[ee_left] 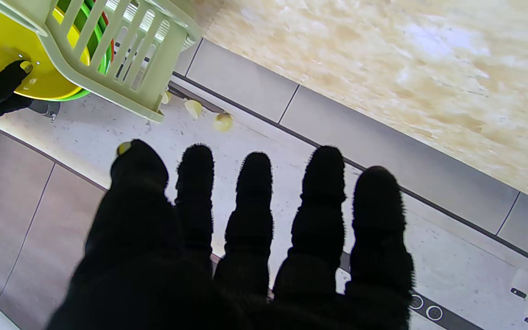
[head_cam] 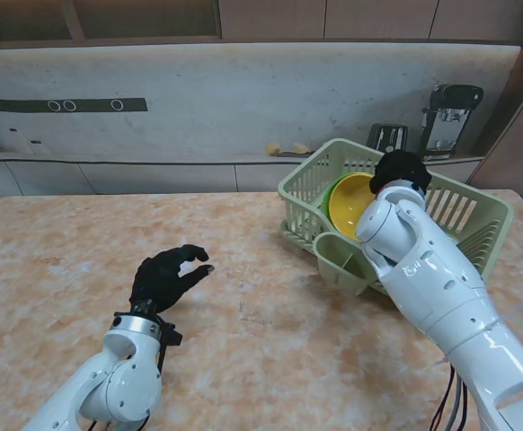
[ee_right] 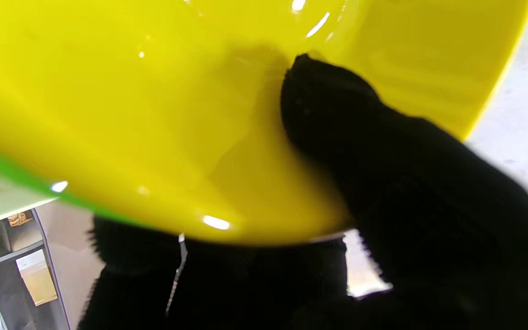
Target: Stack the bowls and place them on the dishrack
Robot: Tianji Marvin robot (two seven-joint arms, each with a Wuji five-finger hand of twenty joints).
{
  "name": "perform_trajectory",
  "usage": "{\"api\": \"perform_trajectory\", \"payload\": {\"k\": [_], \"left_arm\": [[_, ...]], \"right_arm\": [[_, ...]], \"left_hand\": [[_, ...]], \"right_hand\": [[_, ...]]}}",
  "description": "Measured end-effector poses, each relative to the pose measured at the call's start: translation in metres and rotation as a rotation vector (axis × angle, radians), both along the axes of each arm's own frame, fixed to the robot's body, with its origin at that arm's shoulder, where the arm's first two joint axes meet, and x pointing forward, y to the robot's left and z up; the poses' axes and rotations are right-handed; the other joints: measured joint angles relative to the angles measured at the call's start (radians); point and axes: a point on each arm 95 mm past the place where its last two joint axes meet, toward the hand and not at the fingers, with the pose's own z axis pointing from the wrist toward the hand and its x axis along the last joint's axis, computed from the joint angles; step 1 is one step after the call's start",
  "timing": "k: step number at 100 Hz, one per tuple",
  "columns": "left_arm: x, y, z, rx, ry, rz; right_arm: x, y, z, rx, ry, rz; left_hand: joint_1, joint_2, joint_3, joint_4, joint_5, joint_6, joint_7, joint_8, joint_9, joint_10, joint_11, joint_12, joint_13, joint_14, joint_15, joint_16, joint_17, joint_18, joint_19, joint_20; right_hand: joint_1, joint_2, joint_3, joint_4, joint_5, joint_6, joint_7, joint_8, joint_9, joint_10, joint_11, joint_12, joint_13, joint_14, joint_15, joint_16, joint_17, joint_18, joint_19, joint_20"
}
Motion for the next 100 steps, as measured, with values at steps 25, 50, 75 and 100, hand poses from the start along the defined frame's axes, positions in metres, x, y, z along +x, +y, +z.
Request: {"api": "perform_trajectory", "payload": {"k": [25,50,75,100], "left_arm": [[0.0,0.0,0.0,0.0,0.0,0.0],[0.0,0.0,0.0,0.0,0.0,0.001],[-0.001,0.001,0.001,-0.001,-0.004,0.001],[-0.001,0.001,0.0,-0.001,-0.004,0.001]], "right_arm": [[0.003,0.002,-0.003,-0.019,0.043,-0.011],[0.006,0.002,-0.007,-0.011,0.07,-0.03],[0.005,0.004,-0.01,-0.016,0.094,-0.042],[0.005,0.004,-0.01,-0.033,0.113,-0.045]], "left_hand": [[0.0,0.0,0.0,0.0,0.0,0.0,0.0,0.0,0.0,0.0,0.0,0.0,0.0,0.0,0.0,0.0,0.0,0.0,0.0,0.0],[0.0,0.0,0.0,0.0,0.011,0.0,0.0,0.0,0.0,0.0,0.0,0.0,0.0,0.0,0.0,0.0,0.0,0.0,0.0,0.0],[0.0,0.0,0.0,0.0,0.011,0.0,0.0,0.0,0.0,0.0,0.0,0.0,0.0,0.0,0.0,0.0,0.0,0.0,0.0,0.0],[0.0,0.0,0.0,0.0,0.011,0.0,0.0,0.0,0.0,0.0,0.0,0.0,0.0,0.0,0.0,0.0,0.0,0.0,0.0,0.0]], "right_hand": [[0.009,0.008,0.0,-0.001,-0.015,-0.011,0.001,-0.072,-0.027,-0.006,-0.014,-0.039,-0.043,0.024,-0.06,0.0,-0.019,0.016,-0.064,-0.031],[0.01,0.014,0.0,-0.002,-0.023,-0.018,0.002,-0.121,-0.054,-0.009,-0.024,-0.064,-0.069,0.04,-0.108,-0.001,-0.026,0.026,-0.098,-0.035],[0.024,0.045,0.001,-0.035,-0.048,-0.018,-0.004,-0.286,-0.113,-0.008,-0.078,-0.161,-0.123,0.092,-0.244,-0.054,-0.091,0.078,-0.22,-0.009],[0.025,0.173,0.001,-0.074,-0.101,-0.002,-0.106,-0.41,-0.169,0.008,-0.116,-0.24,-0.181,0.13,-0.392,-0.131,-0.187,0.126,-0.257,-0.06]]}}
